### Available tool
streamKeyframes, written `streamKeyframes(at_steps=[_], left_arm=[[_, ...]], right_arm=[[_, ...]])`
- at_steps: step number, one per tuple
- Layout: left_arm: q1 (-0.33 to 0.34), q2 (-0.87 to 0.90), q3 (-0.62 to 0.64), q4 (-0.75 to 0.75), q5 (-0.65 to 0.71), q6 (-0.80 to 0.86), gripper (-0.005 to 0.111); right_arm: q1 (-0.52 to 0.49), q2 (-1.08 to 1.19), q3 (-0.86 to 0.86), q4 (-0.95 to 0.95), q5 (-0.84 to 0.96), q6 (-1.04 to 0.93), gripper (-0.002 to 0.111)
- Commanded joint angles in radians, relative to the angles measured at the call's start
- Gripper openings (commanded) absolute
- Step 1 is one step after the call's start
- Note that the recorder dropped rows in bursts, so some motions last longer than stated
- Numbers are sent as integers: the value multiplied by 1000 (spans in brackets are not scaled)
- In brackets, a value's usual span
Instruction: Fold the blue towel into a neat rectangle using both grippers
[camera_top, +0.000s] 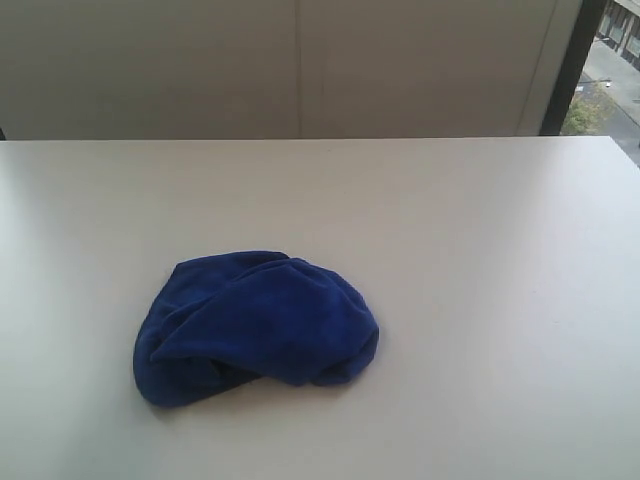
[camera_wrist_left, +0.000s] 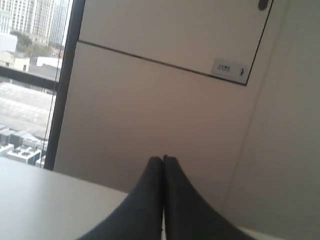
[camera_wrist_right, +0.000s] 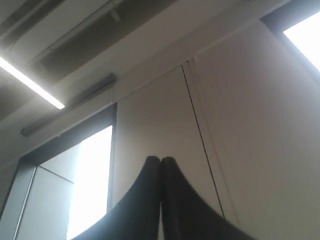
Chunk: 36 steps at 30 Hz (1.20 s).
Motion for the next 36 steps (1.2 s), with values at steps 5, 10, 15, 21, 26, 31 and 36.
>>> streamKeyframes(at_steps=[5, 10, 15, 21, 26, 31, 36], left_arm=[[3, 239, -177, 81, -103, -12, 0], [3, 435, -322, 358, -68, -73, 0], [3, 596, -453, 605, 124, -235, 0], [1, 782, -576, 770, 389, -359, 0], [-29, 876, -612, 848, 581, -420, 0], [-137, 951, -612, 854, 620, -391, 0], [-282, 1020, -612, 855, 624, -317, 0]], right_arm=[[-5, -2, 0, 111, 206, 5, 0], [-5, -2, -65, 397, 753, -155, 0], [-5, 114, -170, 394, 854, -187, 0], [-5, 376, -428, 338, 1160, -297, 0], [-5, 643, -660, 345, 1556, -524, 0], [-3, 896, -821, 468, 1832, -784, 0], [28, 1081, -894, 691, 1913, -1063, 0]])
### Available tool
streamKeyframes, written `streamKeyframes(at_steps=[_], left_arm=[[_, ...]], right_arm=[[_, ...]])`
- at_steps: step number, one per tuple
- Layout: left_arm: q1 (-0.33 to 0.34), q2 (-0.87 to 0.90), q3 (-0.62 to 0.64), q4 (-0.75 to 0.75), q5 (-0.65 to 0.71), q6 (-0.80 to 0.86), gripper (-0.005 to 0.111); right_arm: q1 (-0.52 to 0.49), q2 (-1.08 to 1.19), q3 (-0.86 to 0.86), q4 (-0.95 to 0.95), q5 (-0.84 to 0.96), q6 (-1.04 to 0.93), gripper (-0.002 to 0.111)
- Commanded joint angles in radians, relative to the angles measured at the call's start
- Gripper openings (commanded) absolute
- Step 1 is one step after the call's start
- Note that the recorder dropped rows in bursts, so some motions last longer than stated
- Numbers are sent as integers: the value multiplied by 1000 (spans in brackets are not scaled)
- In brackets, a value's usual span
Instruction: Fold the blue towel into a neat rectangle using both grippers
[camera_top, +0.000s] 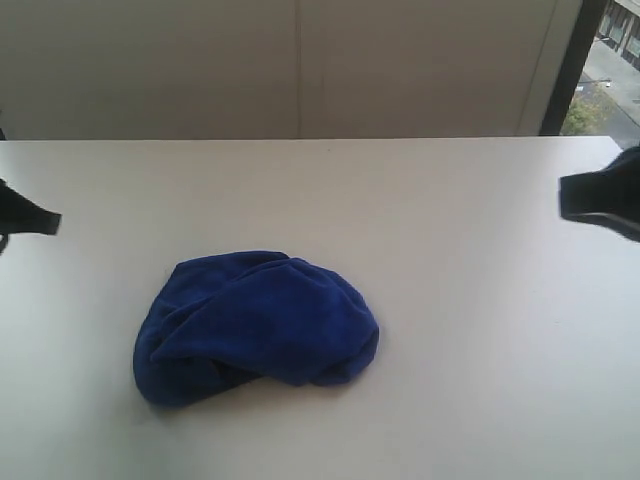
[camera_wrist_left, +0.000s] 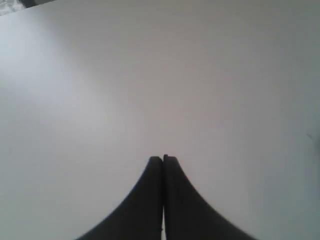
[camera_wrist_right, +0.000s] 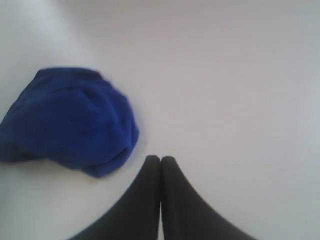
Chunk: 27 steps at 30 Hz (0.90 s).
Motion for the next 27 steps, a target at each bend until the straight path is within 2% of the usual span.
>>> streamKeyframes(at_steps=[1, 4, 9, 11, 12, 13, 14, 15, 16, 19, 23, 27], left_arm=[[-133, 60, -5, 12, 9, 47, 0], [-216, 124, -5, -4, -29, 21, 0], [-218, 139, -5, -7, -126, -158, 0], [-218, 139, -5, 60, -202, -262, 0], [-210, 142, -5, 287, -362, -487, 0], [-174, 158, -38, 569, -567, -742, 0], [-156, 169, -66, 693, -628, -868, 0], [-109, 195, -132, 930, -723, -1066, 0], [-93, 202, -157, 990, -743, -1135, 0], [0, 211, -208, 990, -787, -1171, 0], [103, 218, -213, 990, -714, -1150, 0], [125, 269, -156, 990, -684, -994, 0]], right_arm=[[37, 141, -62, 157, 73, -217, 0], [127, 255, -155, 122, 72, -225, 0], [210, 344, -254, 29, 74, -225, 0], [235, 382, -291, -8, 76, -223, 0], [258, 420, -323, -40, 87, -218, 0], [273, 453, -346, -55, 99, -212, 0], [280, 470, -357, -55, 107, -212, 0], [293, 501, -373, -58, 111, -212, 0], [302, 513, -378, -58, 113, -212, 0], [351, 576, -418, -65, 127, -224, 0], [445, 671, -496, -122, 143, -224, 0], [534, 772, -568, -139, 93, -354, 3]])
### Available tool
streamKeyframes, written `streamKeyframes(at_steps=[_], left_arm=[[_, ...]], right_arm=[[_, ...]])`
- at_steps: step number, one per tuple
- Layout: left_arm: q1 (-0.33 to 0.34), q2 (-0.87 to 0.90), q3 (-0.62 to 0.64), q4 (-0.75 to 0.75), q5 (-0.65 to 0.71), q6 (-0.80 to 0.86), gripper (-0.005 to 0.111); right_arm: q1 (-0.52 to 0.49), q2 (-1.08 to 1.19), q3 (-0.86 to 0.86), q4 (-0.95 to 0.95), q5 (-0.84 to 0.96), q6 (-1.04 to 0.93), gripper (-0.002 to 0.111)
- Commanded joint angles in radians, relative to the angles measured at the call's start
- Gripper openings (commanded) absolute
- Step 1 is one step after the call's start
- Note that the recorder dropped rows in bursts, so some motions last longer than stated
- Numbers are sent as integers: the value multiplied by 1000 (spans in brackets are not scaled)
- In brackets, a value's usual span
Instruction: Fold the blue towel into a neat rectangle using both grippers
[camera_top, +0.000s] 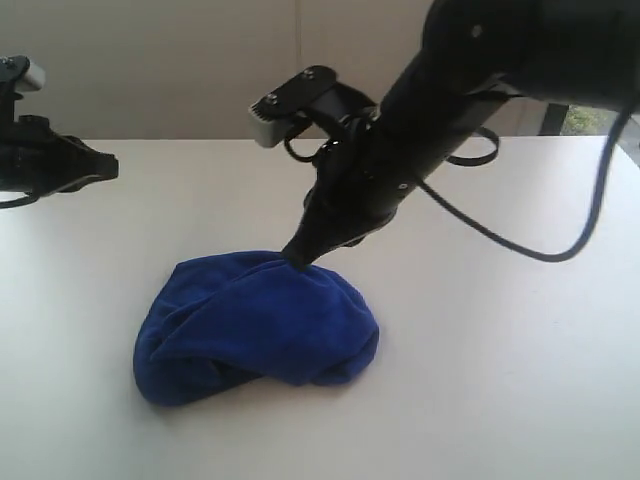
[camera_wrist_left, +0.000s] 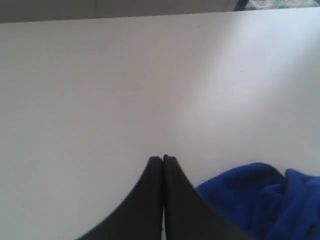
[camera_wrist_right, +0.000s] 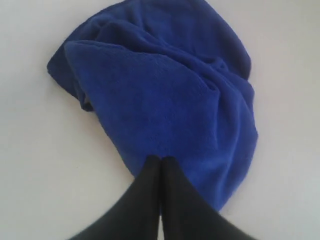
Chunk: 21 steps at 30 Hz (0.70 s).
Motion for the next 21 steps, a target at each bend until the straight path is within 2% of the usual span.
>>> streamKeyframes(at_steps=[1, 2, 3, 4, 5, 7, 10, 11, 14, 17, 18, 20, 21], left_arm=[[6, 38, 64, 18, 97, 184, 0], [6, 41, 81, 18, 194, 230, 0], [2, 37, 97, 18, 362, 275, 0], [2, 35, 103, 18, 441, 284, 0], [2, 27, 113, 18, 544, 263, 0], [2, 31, 123, 18, 557, 211, 0], [-29, 56, 123, 18, 574, 201, 0], [-64, 59, 124, 18, 681, 230, 0], [-121, 59, 125, 18, 831, 290, 0], [-172, 84, 111, -288, 1012, 684, 0], [-181, 106, 85, -452, 1093, 885, 0], [-180, 137, 32, -718, 1159, 1138, 0], [-176, 148, -8, -950, 1161, 1327, 0]], right_arm=[[74, 76, -53, -12, -52, -136, 7], [91, 92, -57, -12, -68, -162, 12], [108, 111, -57, -15, -99, -195, 21], [113, 120, -59, -18, -112, -201, 25], [123, 138, -60, -52, -150, -216, 34], [128, 165, -60, -102, -233, -216, 45], [147, 213, -91, -176, -269, -204, 47], [165, 241, -124, -210, -230, -157, 47], [189, 271, -166, -250, -178, -142, 47], [212, 301, -208, -257, -137, -124, 47], [217, 311, -219, -257, -124, -124, 47], [225, 322, -230, -257, -120, -124, 47], [229, 327, -229, -257, -120, -126, 47]])
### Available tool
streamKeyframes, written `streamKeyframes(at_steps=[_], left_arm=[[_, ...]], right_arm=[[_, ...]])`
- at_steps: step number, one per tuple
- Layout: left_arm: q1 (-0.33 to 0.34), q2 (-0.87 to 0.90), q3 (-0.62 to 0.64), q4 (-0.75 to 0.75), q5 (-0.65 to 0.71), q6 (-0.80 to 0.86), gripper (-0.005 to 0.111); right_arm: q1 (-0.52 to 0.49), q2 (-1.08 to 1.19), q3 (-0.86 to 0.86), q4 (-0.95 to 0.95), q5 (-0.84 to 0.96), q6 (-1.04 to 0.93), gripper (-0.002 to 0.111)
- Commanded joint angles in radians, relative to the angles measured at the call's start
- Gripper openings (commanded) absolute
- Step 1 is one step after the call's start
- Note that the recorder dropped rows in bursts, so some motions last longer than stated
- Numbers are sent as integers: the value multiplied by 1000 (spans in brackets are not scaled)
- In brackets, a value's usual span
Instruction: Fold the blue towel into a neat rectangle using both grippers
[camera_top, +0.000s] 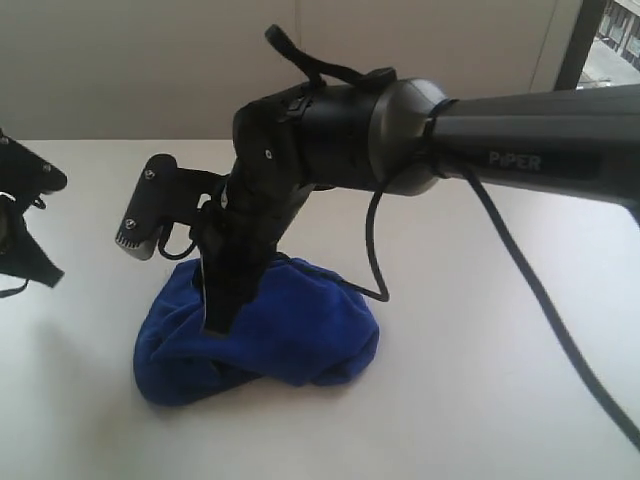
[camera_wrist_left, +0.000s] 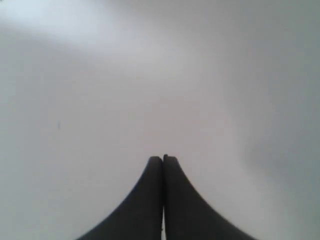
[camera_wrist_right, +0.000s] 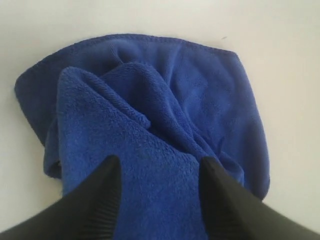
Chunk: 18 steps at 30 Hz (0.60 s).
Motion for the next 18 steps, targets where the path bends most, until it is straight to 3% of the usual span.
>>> streamKeyframes(at_steps=[1, 2, 3, 5, 7, 18], left_arm=[[-4, 54, -113, -730, 141, 682, 0], [-4, 58, -160, -1074, 161, 1036, 0], [-4, 58, -178, -1224, 169, 1202, 0], [-4, 58, -206, -1460, 203, 1487, 0], [-4, 58, -221, -1604, 218, 1638, 0], [-4, 62, -227, -1848, 46, 1658, 0]], right_arm=[[18, 18, -20, -13, 22, 1, 47], [20, 19, -20, -11, 30, -1, 47], [21, 19, -20, -11, 30, -1, 47], [27, 19, -20, -9, 30, -1, 47], [31, 19, -20, -9, 30, -1, 47], [94, 27, -20, 22, 33, -6, 47]])
